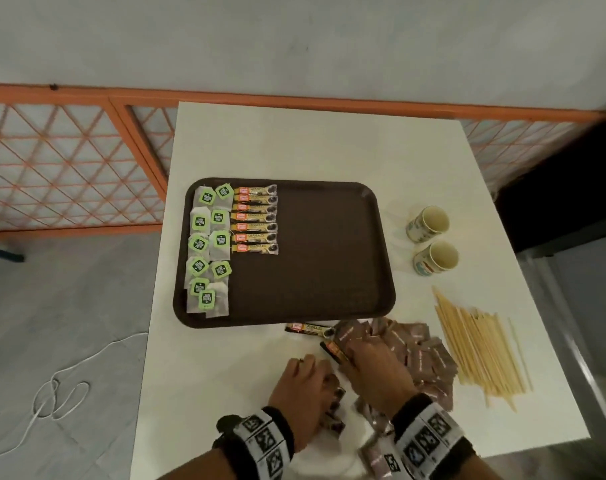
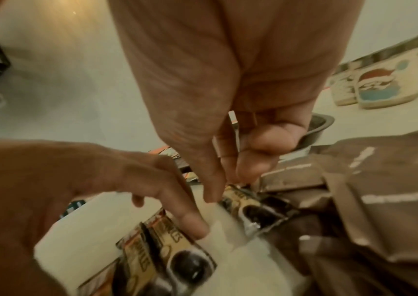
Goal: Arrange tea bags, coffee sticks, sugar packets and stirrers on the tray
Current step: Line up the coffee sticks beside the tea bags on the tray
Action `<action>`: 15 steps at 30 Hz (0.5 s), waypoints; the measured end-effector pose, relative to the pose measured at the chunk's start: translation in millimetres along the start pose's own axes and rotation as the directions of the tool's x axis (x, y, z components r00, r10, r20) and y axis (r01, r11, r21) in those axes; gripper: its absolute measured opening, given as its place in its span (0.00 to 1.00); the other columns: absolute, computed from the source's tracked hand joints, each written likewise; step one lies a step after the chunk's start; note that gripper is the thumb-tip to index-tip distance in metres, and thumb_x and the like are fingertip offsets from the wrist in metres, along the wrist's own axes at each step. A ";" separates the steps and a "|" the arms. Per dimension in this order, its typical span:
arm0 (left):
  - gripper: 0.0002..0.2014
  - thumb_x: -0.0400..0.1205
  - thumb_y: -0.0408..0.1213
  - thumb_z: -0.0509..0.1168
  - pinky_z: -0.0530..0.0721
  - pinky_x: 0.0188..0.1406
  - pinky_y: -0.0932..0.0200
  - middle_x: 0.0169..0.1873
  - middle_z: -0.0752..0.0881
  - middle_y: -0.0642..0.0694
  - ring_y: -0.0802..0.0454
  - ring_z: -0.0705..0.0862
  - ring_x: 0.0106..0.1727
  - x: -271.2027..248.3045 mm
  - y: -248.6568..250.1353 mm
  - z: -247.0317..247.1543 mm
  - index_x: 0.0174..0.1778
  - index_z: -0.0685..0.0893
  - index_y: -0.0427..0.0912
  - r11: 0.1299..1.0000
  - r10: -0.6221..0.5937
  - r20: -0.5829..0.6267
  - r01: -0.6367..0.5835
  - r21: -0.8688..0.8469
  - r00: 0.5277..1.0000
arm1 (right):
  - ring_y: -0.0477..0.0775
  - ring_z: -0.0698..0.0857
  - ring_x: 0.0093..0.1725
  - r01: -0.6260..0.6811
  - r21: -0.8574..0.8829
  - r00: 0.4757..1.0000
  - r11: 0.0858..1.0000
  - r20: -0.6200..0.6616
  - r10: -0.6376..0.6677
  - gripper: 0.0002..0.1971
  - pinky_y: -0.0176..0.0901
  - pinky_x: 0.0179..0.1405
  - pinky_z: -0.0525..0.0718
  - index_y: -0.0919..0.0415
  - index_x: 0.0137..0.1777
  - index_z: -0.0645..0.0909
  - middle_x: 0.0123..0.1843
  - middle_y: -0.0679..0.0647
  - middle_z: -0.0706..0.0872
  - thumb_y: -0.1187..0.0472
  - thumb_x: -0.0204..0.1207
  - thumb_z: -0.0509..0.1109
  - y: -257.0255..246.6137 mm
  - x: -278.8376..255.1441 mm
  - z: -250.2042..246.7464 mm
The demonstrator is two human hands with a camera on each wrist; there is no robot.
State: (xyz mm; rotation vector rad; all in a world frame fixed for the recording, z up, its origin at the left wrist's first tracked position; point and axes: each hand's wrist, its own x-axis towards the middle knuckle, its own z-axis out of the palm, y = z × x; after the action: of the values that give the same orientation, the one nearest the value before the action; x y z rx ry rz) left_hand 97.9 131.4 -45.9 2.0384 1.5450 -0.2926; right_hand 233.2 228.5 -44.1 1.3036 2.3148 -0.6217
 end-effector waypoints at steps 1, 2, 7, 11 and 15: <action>0.23 0.85 0.40 0.57 0.66 0.67 0.39 0.73 0.67 0.35 0.33 0.65 0.71 0.0 0.6 -1.2 0.76 0.69 0.38 1.000 -0.018 0.022 0.018 0.023 1.000 | 0.55 0.86 0.52 0.011 0.008 1.000 1.000 0.002 -0.011 0.08 0.46 0.46 0.84 0.51 0.55 0.82 0.54 0.51 0.87 0.53 0.80 0.65 -2.2 1.6 1.5; 0.22 0.85 0.39 0.55 0.66 0.66 0.39 0.73 0.67 0.35 0.34 0.66 0.70 -0.7 0.7 -0.1 0.75 0.69 0.39 0.999 -0.029 0.026 0.028 0.041 0.999 | 0.57 0.86 0.55 -0.004 0.013 1.000 1.000 0.010 0.004 0.09 0.48 0.49 0.85 0.53 0.58 0.81 0.56 0.52 0.87 0.55 0.81 0.65 -6.0 2.5 1.6; 0.21 0.75 0.39 0.48 0.83 0.38 0.45 0.48 0.86 0.42 0.42 0.83 0.44 -11.5 4.7 5.8 0.49 0.86 0.46 0.997 -0.029 0.120 0.021 0.070 0.992 | 0.57 0.86 0.56 0.010 -0.012 0.999 1.000 0.054 -0.009 0.10 0.49 0.53 0.86 0.55 0.61 0.79 0.60 0.55 0.84 0.56 0.83 0.62 -16.6 3.3 10.0; 0.24 0.79 0.39 0.42 0.76 0.55 0.38 0.61 0.78 0.36 0.35 0.77 0.58 -17.0 4.1 17.0 0.64 0.76 0.39 0.995 -0.072 0.084 0.066 0.073 0.994 | 0.52 0.84 0.50 0.058 0.005 0.992 0.998 0.112 -0.058 0.08 0.48 0.51 0.87 0.55 0.53 0.80 0.57 0.53 0.82 0.53 0.80 0.65 -20.8 -4.9 -0.5; 0.27 0.78 0.38 0.44 0.71 0.62 0.40 0.68 0.74 0.37 0.36 0.73 0.65 -30.2 -2.7 23.2 0.75 0.67 0.38 0.982 -0.187 0.080 0.188 -0.002 0.979 | 0.50 0.79 0.55 0.174 0.062 0.984 0.983 0.036 -0.177 0.08 0.47 0.58 0.83 0.55 0.54 0.80 0.56 0.51 0.79 0.54 0.82 0.62 -27.3 1.7 -19.5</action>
State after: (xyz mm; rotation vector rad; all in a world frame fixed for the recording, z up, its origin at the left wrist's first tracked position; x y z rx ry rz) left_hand 89.6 94.4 -51.0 1.8529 1.6878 -0.4327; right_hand 206.1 228.0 -24.3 1.1083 2.4114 -0.7714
